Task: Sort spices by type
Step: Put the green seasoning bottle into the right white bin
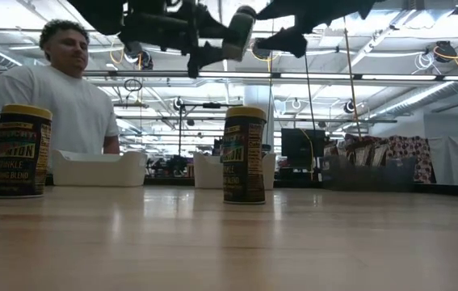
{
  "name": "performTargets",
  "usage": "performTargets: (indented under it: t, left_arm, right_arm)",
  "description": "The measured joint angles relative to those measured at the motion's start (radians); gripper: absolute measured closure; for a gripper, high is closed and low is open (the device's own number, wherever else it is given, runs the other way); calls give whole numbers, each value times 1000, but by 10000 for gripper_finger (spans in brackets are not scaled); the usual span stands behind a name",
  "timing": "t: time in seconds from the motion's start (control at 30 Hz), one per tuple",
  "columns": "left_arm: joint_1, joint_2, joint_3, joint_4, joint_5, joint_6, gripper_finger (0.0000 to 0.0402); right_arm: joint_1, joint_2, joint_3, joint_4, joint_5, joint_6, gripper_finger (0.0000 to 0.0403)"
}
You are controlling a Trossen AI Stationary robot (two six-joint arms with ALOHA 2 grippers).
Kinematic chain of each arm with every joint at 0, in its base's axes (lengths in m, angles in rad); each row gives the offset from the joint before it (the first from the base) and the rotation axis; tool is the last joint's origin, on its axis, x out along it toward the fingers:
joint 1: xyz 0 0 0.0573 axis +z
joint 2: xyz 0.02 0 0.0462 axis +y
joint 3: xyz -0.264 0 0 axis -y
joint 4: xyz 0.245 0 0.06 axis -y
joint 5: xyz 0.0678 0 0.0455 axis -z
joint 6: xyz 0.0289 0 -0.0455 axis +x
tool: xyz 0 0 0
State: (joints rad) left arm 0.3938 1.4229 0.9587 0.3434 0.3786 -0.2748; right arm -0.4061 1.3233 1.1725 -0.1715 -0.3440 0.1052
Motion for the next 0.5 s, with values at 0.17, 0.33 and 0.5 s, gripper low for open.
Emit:
performTargets:
  t: [0.17, 0.33, 0.5]
  left_arm:
    - [-20, 5, -19, 115, -67, -19, 195]
    - [-24, 9, -18, 166, -70, -35, 195]
    - [-31, 10, -18, 251, -59, -60, 195]
  right_arm:
    - [0, 12, 0, 87, -3, 3, 24]
    - [2, 12, 0, 240, -19, 8, 25]
    - [2, 21, 0, 274, -27, 23, 25]
